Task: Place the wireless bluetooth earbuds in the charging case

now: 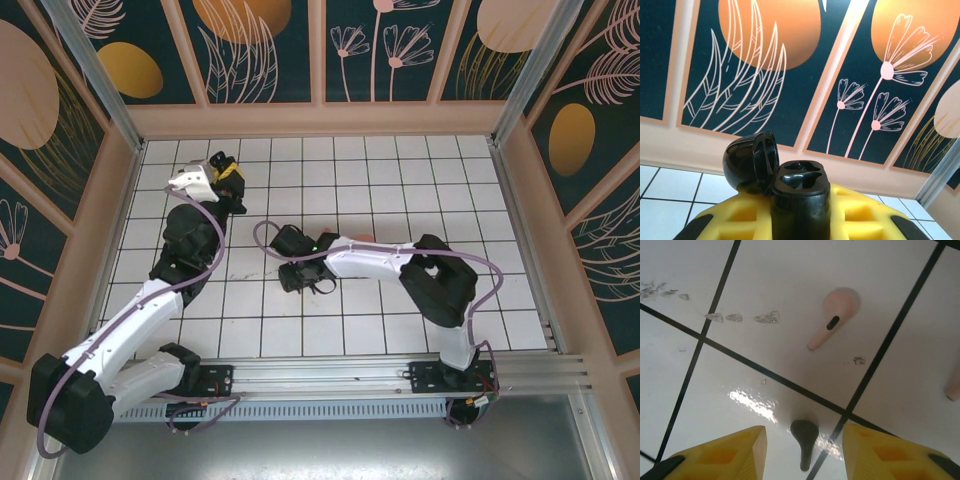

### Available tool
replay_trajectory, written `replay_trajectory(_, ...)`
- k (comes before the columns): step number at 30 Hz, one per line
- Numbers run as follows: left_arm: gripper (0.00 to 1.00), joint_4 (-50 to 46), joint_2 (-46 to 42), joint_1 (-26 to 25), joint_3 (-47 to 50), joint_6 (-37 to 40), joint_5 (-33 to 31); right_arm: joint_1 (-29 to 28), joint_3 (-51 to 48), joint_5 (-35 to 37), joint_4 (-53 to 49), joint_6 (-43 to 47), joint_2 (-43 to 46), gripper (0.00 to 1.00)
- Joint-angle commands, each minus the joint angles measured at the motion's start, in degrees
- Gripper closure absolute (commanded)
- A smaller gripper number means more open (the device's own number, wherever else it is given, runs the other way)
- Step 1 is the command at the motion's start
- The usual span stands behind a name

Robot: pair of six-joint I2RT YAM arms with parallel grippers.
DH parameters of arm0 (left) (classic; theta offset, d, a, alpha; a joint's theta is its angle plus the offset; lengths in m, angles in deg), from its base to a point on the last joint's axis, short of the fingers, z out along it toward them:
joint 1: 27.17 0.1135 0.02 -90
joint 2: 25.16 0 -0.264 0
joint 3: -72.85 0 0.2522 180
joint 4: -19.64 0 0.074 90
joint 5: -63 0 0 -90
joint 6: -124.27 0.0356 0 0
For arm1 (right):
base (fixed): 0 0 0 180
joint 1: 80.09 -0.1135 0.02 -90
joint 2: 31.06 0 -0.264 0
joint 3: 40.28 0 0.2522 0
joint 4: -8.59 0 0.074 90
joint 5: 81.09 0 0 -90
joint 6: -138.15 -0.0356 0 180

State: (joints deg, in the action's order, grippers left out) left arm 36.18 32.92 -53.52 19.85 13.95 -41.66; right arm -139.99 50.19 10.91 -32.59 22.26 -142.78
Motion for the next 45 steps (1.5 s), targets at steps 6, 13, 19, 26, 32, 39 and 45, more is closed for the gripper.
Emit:
replay_trajectory(6, 1.0, 3.09, -1.75, 0.68, 1.19, -0.77, -2.22, -1.23, 4.61, 2.3, -5.0, -1.34, -3.8, 0.58)
replay_trajectory(13, 1.0, 3.75, -1.63, 0.77, 1.68, -0.71, -1.87, -1.97, 5.58, 2.28, -5.63, -1.75, -5.43, 0.6)
replay_trajectory(19, 1.0, 4.15, -1.75, 0.85, 2.07, -0.97, -1.53, -2.15, 5.88, 2.83, -6.02, -2.41, -6.41, 0.62)
replay_trajectory(26, 1.0, 4.24, -1.75, 0.86, 2.07, -1.12, -1.28, -2.59, 6.11, 3.01, -6.52, -2.49, -7.18, 0.66)
replay_trajectory(32, 1.0, 4.41, -1.49, 0.86, 2.23, -1.55, -0.55, -3.39, 5.74, 3.71, -7.03, -3.15, -7.37, 0.68)
replay_trajectory(39, 1.0, 4.59, -1.22, 0.86, 2.33, -2.02, 0.24, -3.91, 4.35, 4.42, -7.24, -4.58, -7.18, 0.68)
replay_trajectory(45, 1.0, 4.6, -0.96, 0.86, 2.55, -2.59, 0.76, -4.0, 3.91, 4.6, -6.79, -5.39, -6.89, 0.79)
